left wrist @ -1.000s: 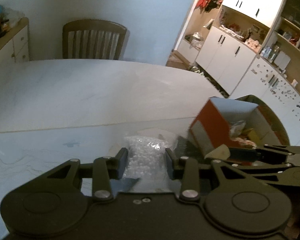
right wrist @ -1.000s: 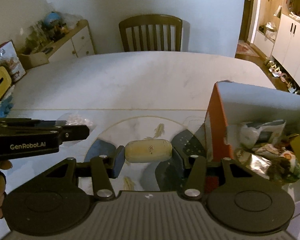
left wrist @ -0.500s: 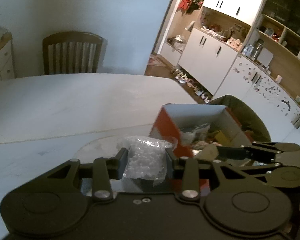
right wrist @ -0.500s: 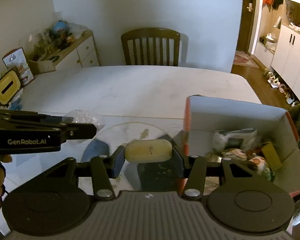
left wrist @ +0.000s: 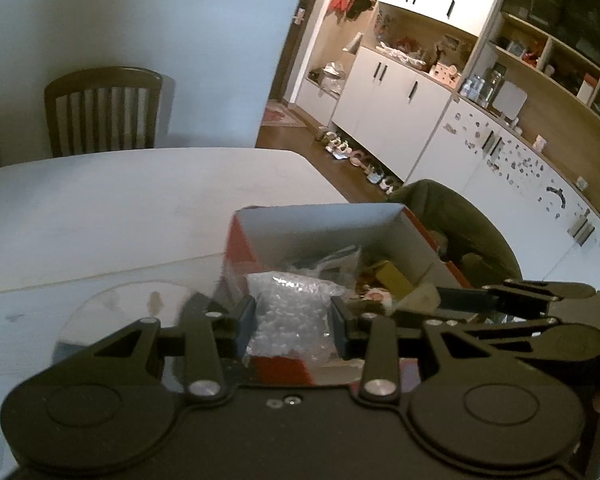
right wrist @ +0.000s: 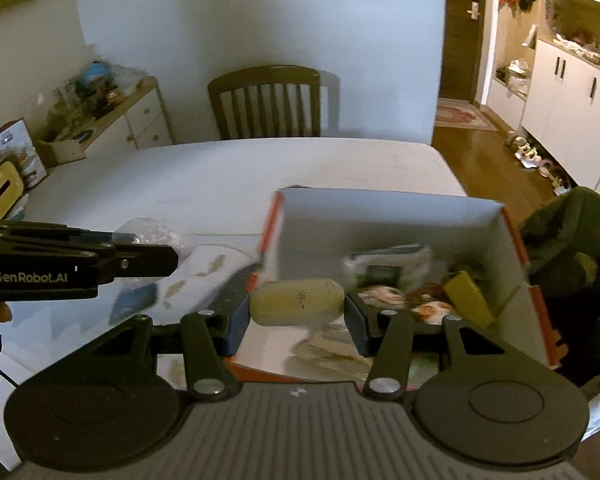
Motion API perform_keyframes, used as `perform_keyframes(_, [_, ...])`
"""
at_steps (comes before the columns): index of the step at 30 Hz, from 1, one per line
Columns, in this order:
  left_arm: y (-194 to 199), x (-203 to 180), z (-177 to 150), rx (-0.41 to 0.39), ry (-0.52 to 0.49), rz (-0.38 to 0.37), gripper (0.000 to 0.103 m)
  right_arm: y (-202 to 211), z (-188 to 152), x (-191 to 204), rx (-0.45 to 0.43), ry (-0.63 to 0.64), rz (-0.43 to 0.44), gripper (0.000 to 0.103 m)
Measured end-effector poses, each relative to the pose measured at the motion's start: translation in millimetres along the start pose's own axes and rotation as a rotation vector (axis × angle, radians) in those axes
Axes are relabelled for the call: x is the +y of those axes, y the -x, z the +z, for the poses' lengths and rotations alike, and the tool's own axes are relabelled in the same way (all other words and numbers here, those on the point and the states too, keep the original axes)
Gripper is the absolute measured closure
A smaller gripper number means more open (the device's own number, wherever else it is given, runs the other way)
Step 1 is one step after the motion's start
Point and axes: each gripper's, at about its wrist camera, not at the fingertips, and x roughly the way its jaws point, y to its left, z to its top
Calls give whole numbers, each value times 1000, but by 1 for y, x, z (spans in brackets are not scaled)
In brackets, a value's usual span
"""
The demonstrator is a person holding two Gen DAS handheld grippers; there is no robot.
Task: Organize objects
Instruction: 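Carry plastic bag and cream figurine into red box and open both tools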
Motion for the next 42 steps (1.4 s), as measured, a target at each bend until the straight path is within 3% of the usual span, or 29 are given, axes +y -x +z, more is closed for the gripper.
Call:
perform_keyframes(18, [-84, -54, 20, 77, -29, -10, 65, -13, -10, -107, 25, -38, -96, 52])
perform_keyframes(29, [-141, -56, 20, 168, -61, 26, 70, -61, -11, -130, 79, -9, -83, 52])
perform_keyframes(42, [-163, -46, 5, 231, -61, 67, 69, -113, -6, -133, 139, -1, -57, 52])
